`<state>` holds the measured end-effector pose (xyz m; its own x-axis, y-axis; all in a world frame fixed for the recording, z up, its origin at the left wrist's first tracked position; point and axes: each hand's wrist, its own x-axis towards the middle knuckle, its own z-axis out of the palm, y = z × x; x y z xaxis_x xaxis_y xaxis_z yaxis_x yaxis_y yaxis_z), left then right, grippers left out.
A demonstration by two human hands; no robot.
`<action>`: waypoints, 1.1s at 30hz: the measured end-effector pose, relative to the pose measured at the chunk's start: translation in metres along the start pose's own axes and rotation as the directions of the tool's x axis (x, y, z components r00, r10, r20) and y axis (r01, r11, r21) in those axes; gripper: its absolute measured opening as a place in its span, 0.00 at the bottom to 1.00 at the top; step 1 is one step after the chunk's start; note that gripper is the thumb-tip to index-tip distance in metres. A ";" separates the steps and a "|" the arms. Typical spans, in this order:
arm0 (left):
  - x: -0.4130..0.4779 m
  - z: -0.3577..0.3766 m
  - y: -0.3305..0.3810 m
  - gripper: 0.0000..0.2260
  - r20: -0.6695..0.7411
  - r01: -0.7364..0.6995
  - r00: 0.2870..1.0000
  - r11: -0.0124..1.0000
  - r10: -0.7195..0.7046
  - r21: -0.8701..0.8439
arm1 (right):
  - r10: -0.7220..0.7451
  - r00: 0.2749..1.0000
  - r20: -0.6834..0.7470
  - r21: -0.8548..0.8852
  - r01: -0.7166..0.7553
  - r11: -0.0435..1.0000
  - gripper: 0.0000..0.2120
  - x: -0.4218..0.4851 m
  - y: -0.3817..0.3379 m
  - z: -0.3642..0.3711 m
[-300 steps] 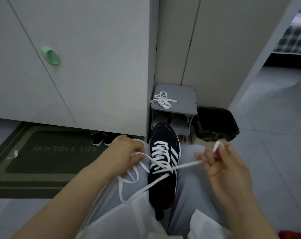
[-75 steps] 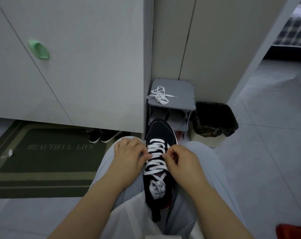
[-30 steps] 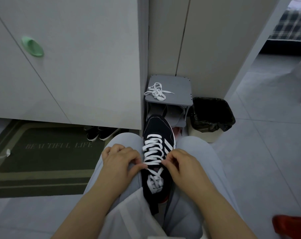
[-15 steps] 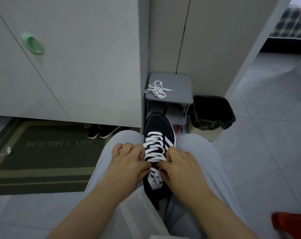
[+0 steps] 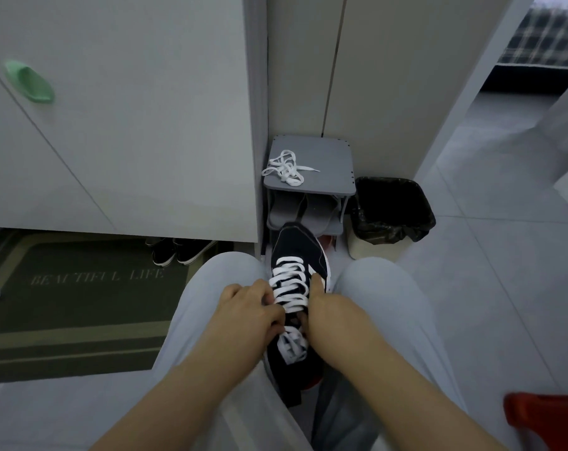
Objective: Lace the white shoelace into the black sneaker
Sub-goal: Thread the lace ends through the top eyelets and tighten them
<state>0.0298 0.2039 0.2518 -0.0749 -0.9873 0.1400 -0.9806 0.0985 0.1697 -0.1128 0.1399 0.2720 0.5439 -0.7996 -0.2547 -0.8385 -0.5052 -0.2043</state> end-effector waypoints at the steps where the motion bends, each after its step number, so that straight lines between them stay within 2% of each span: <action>1: 0.009 0.000 0.002 0.03 0.048 -0.023 0.999 0.999 0.022 0.023 | 0.016 0.997 0.080 -0.050 -0.012 0.999 0.23 0.010 0.002 0.001; 4: 0.043 0.005 0.006 0.08 0.331 -0.035 0.944 0.998 0.013 0.059 | 0.068 0.939 0.336 -0.088 -0.041 0.995 0.15 0.041 0.018 0.000; 6: 0.068 0.015 0.002 0.13 0.554 0.022 0.833 0.998 0.017 -0.063 | 0.119 0.892 0.436 -0.092 -0.088 0.992 0.15 0.065 0.035 0.008; 8: 0.091 0.031 -0.008 0.19 0.672 0.087 0.737 0.976 0.071 -0.198 | 0.167 0.862 0.479 -0.096 -0.137 0.986 0.16 0.086 0.057 0.022; 10: 0.115 0.051 -0.022 0.22 0.742 0.140 0.663 0.957 0.099 -0.252 | 0.210 0.854 0.475 -0.068 -0.203 0.977 0.15 0.110 0.084 0.043; 13: 0.147 0.091 -0.046 0.20 0.791 0.192 0.610 0.961 0.043 -0.201 | 0.247 0.850 0.465 -0.051 -0.253 0.966 0.15 0.144 0.128 0.084; 15: 0.160 0.127 -0.064 0.20 0.808 0.315 0.587 0.934 -0.054 -0.167 | 0.254 0.850 0.462 -0.046 -0.262 0.964 0.15 0.167 0.154 0.112; 18: 0.158 0.186 -0.087 0.19 0.810 0.561 0.537 0.817 -0.236 -0.133 | 0.294 0.825 0.484 0.019 -0.345 0.938 0.16 0.199 0.181 0.151; 22: 0.144 0.259 -0.092 0.25 0.861 0.717 0.386 0.695 -0.332 -0.053 | 0.370 0.776 0.511 0.158 -0.507 0.847 0.16 0.221 0.192 0.190; 25: 0.138 0.299 -0.085 0.24 0.859 0.744 0.375 0.666 -0.348 -0.054 | 0.276 0.814 0.510 0.122 -0.387 0.914 0.17 0.220 0.202 0.216; 26: 0.137 0.310 -0.084 0.23 0.851 0.757 0.378 0.651 -0.366 -0.056 | 0.266 0.800 0.538 0.179 -0.417 0.891 0.18 0.219 0.203 0.220; 28: 0.139 0.323 -0.083 0.18 0.831 0.810 0.352 0.585 -0.432 -0.039 | 0.337 0.752 0.566 0.301 -0.570 0.765 0.18 0.218 0.206 0.224; 30: 0.142 0.328 -0.085 0.14 0.807 0.852 0.317 0.524 -0.498 -0.011 | 0.472 0.732 0.491 0.383 -0.668 0.638 0.19 0.218 0.212 0.222; 31: 0.144 0.329 -0.086 0.13 0.803 0.854 0.309 0.520 -0.509 0.001 | 0.554 0.738 0.385 0.464 -0.674 0.575 0.17 0.222 0.215 0.216; 32: 0.145 0.329 -0.086 0.13 0.802 0.851 0.308 0.524 -0.512 0.007 | 0.616 0.757 0.218 0.569 -0.611 0.550 0.13 0.228 0.213 0.206; 33: 0.147 0.327 -0.086 0.13 0.801 0.849 0.307 0.528 -0.514 0.014 | 0.624 0.781 0.030 0.660 -0.484 0.575 0.10 0.236 0.207 0.191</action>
<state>0.0440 0.0096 -0.0614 0.3362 -0.4532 -0.8256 -0.5842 -0.7879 0.1946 -0.1513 -0.0916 -0.0109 -0.0973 -0.9301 -0.3543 -0.7223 0.3109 -0.6178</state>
